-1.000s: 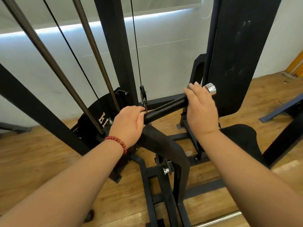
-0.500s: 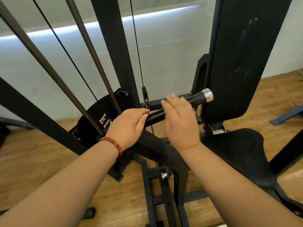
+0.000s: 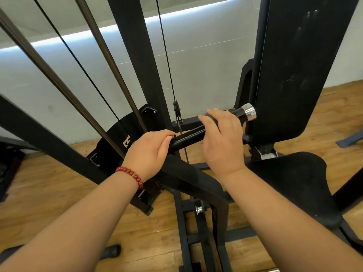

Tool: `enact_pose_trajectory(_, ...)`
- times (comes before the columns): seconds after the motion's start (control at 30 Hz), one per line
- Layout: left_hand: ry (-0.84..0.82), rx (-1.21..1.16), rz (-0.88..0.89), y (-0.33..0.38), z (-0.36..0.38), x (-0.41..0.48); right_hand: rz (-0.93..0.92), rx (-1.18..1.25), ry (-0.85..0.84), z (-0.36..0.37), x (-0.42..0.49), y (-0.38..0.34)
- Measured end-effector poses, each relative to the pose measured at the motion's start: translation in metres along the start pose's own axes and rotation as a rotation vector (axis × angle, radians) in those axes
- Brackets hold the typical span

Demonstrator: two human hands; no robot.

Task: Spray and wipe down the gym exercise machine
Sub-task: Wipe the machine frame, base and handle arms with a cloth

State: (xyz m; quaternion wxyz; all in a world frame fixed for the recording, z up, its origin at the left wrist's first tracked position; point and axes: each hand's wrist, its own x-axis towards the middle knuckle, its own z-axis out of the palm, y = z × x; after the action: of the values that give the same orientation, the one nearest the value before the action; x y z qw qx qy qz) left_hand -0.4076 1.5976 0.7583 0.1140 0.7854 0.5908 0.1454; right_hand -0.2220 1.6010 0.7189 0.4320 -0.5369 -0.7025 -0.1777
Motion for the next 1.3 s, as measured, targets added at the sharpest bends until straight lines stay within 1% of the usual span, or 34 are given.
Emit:
enact_pose_trajectory(0.07, -0.001, 0.007, 0.002, 0.0, 0.0, 0.0, -0.111, -0.016, -0.052, -0.008, 0.003, 0.016)
enact_pose_trajectory(0.1, -0.001, 0.005, 0.004, 0.001, 0.0, 0.0, -0.131, -0.049, -0.063, -0.013, 0.004, 0.026)
enact_pose_trajectory(0.13, 0.0, 0.002, 0.006, 0.001, 0.0, 0.0, -0.1, -0.078, -0.058, -0.018, 0.006, 0.035)
enact_pose_trajectory(0.17, 0.001, -0.001, 0.007, 0.002, -0.001, 0.0, -0.024, -0.092, -0.041, -0.022, 0.008, 0.04)
enact_pose_trajectory(0.23, -0.004, -0.006, 0.008, 0.003, -0.002, -0.001, 0.136, -0.073, -0.002, -0.022, 0.009, 0.029)
enact_pose_trajectory(0.27, -0.009, -0.011, 0.004, 0.004, -0.002, -0.001, 0.158, -0.038, -0.014, -0.018, 0.008, 0.017)
enact_pose_trajectory(0.3, -0.013, -0.016, 0.001, 0.004, -0.003, -0.002, 0.132, 0.004, -0.047, -0.012, 0.006, 0.002)
enact_pose_trajectory(0.4, 0.001, -0.067, 0.018, 0.002, -0.004, -0.002, -0.089, 0.086, -0.133, 0.002, -0.005, -0.026)
enact_pose_trajectory(0.47, 0.026, -0.114, 0.024, -0.002, -0.003, -0.004, -0.196, 0.064, -0.167, -0.002, -0.006, -0.017)
enact_pose_trajectory(0.5, 0.035, -0.131, 0.027, -0.003, -0.003, -0.005, -0.22, 0.023, -0.162, -0.005, -0.005, -0.008)
enact_pose_trajectory(0.53, 0.034, -0.144, 0.032, -0.004, -0.003, -0.005, -0.201, -0.027, -0.138, -0.008, -0.004, 0.001)
enact_pose_trajectory(0.57, 0.029, -0.154, 0.037, -0.005, -0.003, -0.004, -0.132, -0.064, -0.101, -0.012, -0.002, 0.01)
enact_pose_trajectory(0.67, 0.017, -0.184, 0.04, -0.009, -0.003, -0.003, 0.178, -0.073, 0.024, -0.014, 0.007, 0.003)
enact_pose_trajectory(0.7, 0.018, -0.201, 0.04, -0.011, -0.003, -0.004, 0.219, -0.063, 0.042, -0.009, 0.007, -0.009)
enact_pose_trajectory(0.73, 0.02, -0.225, 0.045, -0.012, -0.003, -0.004, 0.195, -0.049, 0.032, -0.002, 0.004, -0.022)
enact_pose_trajectory(0.8, 0.013, -0.303, 0.062, -0.016, -0.005, -0.005, 0.029, 0.008, -0.055, 0.011, -0.01, -0.044)
enact_pose_trajectory(0.87, -0.007, -0.381, 0.073, -0.023, -0.008, -0.005, -0.116, 0.031, -0.146, 0.01, -0.018, -0.045)
enact_pose_trajectory(0.9, -0.018, -0.388, 0.077, -0.028, -0.01, -0.006, -0.154, -0.004, -0.173, 0.008, -0.017, -0.037)
enact_pose_trajectory(0.97, -0.057, -0.349, 0.095, -0.041, -0.011, -0.009, -0.148, -0.119, -0.171, 0.001, -0.011, -0.024)
enact_pose_trajectory(1.0, -0.079, -0.337, 0.098, -0.047, -0.01, -0.011, -0.092, -0.156, -0.137, 0.0, -0.009, -0.022)
enact_pose_trajectory(1.07, -0.102, -0.353, 0.084, -0.056, -0.007, -0.015, 0.056, -0.154, -0.063, 0.005, -0.006, -0.036)
enact_pose_trajectory(1.1, -0.097, -0.365, 0.084, -0.058, -0.004, -0.016, 0.104, -0.126, -0.056, 0.01, -0.007, -0.049)
enact_pose_trajectory(1.13, -0.084, -0.374, 0.085, -0.058, -0.002, -0.017, 0.114, -0.093, -0.068, 0.015, -0.01, -0.061)
enact_pose_trajectory(1.23, -0.051, -0.44, 0.072, -0.062, 0.004, -0.018, 0.043, -0.028, -0.136, 0.019, -0.015, -0.075)
enact_pose_trajectory(1.3, -0.044, -0.474, 0.075, -0.067, 0.006, -0.018, -0.057, -0.02, -0.197, 0.012, -0.015, -0.065)
